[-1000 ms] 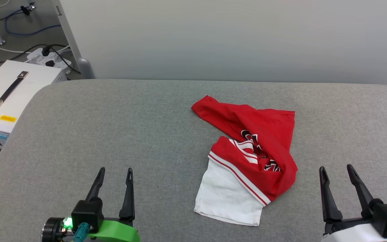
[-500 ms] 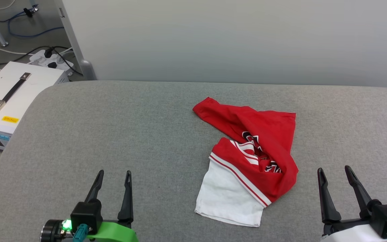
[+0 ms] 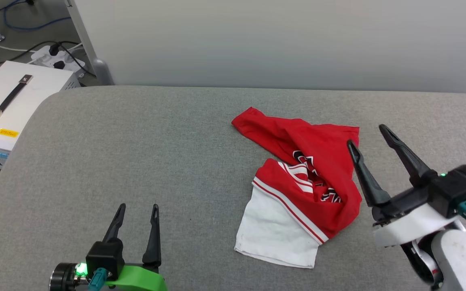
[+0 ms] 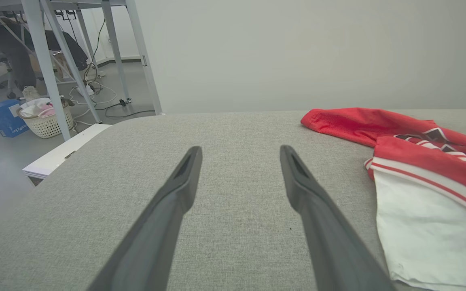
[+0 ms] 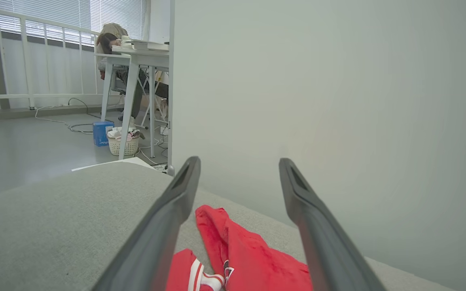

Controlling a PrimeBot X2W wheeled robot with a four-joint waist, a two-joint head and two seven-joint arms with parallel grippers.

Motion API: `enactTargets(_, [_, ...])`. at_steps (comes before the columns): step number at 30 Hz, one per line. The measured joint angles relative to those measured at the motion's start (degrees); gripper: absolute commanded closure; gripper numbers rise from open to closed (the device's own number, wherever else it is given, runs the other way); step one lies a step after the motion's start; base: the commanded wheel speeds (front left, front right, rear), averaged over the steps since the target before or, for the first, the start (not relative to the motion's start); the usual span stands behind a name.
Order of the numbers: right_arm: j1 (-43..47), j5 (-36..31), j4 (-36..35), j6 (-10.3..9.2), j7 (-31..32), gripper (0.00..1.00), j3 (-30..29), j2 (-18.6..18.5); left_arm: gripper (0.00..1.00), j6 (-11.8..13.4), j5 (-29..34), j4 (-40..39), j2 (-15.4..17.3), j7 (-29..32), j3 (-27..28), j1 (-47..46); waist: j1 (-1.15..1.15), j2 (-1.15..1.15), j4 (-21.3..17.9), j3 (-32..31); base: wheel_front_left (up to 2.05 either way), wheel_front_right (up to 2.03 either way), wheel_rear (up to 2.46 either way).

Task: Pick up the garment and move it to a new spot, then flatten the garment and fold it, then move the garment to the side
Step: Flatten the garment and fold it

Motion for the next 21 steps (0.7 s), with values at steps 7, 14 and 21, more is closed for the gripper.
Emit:
enactTargets(7, [-14.97, 11.03, -1.38, 0.0, 12.78, 0.0, 23.19, -15.03, 0.0, -0.01, 0.31, 0.0, -0.21, 0.0, 0.41, -1.05, 0.0, 0.0, 0.28, 2.27, 0.0, 0.0, 0.0])
enactTargets(14, [-26.36, 22.43, -4.5, 0.0, 31.73, 0.0, 41.63, -22.03, 0.0, -0.01, 0.32, 0.04, -0.48, 0.0, 0.31, -2.97, 0.0, 0.0, 0.53, 5.07, 0.0, 0.0, 0.0])
enactTargets(21, [-31.65, 27.33, -3.64, 0.0, 43.18, 0.0, 53.14, -23.73, 0.0, 0.0, 0.36, 0.0, -0.64, 0.0, 0.04, -5.08, 0.01, 0.0, 1.12, 8.05, 0.0, 0.0, 0.0])
